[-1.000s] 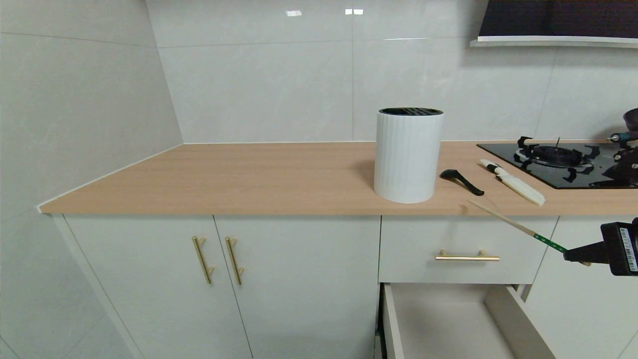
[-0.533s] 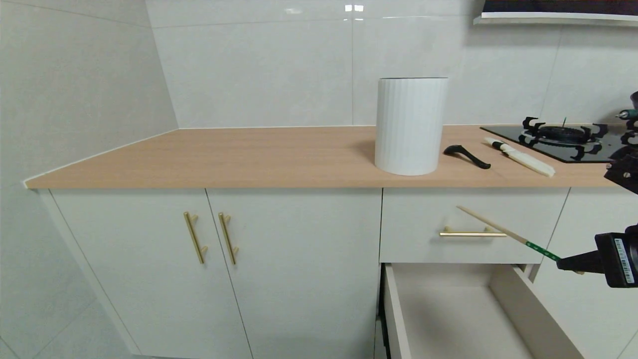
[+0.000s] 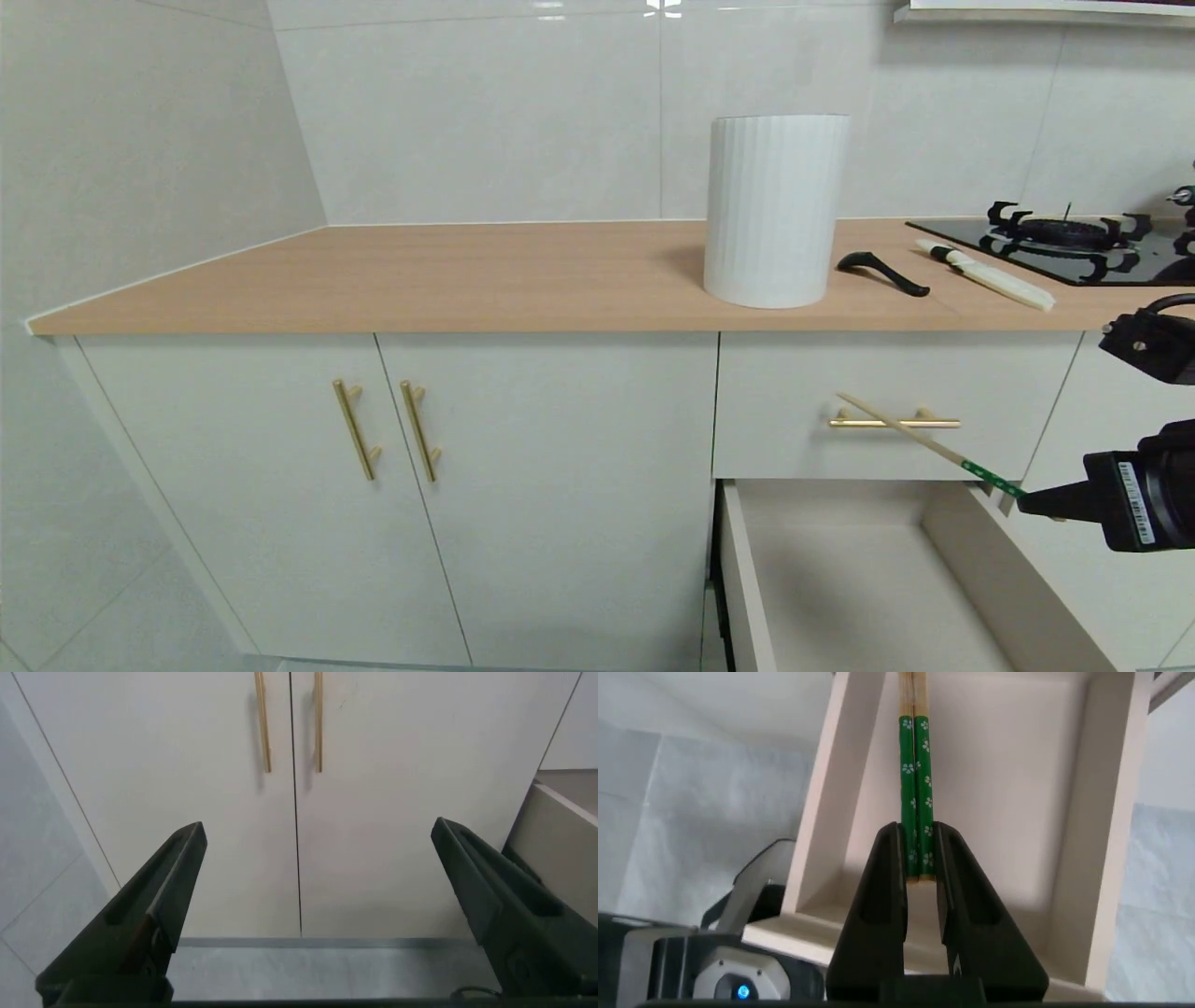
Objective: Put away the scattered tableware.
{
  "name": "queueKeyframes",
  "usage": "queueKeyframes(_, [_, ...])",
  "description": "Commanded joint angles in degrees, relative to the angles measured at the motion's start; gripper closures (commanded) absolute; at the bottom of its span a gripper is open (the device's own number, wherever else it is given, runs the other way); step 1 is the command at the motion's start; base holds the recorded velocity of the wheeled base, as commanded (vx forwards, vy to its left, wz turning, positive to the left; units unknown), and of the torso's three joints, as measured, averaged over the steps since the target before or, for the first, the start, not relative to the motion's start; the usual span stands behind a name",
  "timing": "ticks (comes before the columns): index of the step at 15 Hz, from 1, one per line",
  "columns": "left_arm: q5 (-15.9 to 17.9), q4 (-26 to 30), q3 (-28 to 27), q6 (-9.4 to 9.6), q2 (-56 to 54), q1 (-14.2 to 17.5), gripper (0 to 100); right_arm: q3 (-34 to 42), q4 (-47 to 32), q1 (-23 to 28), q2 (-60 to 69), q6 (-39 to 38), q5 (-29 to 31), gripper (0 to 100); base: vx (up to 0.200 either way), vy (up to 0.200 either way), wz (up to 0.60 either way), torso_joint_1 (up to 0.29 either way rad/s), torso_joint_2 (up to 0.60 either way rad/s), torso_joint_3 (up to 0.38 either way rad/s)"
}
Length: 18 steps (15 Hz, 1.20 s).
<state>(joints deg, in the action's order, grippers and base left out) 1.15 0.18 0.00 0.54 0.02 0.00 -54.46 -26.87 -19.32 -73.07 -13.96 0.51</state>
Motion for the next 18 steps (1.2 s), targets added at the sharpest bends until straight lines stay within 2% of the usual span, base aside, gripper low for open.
queueKeyframes(1, [0.0,-0.01,0.0,-0.01,-0.02,0.0,0,1.02,0.06,-0.8,-1.64,0.07,0.02,100,0.0,0.0,0.0,-0.11,0.21,0.149])
queueKeyframes(5, [0.0,-0.01,0.0,-0.01,-0.02,0.0,0,1.72,0.06,-3.62,-9.2,-0.02,0.02,100,0.0,0.0,0.0,-0.033,0.05,0.037])
queueKeyframes(10, [0.0,0.08,0.0,-0.01,-0.02,0.0,0,1.55,3.4,-3.62,-22.38,-0.54,0.02,100,0.0,0.0,0.0,0.0,0.0,0.0])
queueKeyframes(18, [0.0,0.08,0.0,-0.01,-0.02,0.0,0,0.31,20.36,-2.12,-46.81,-1.69,0.28,100,0.0,0.0,0.0,0.0,0.0,0.0])
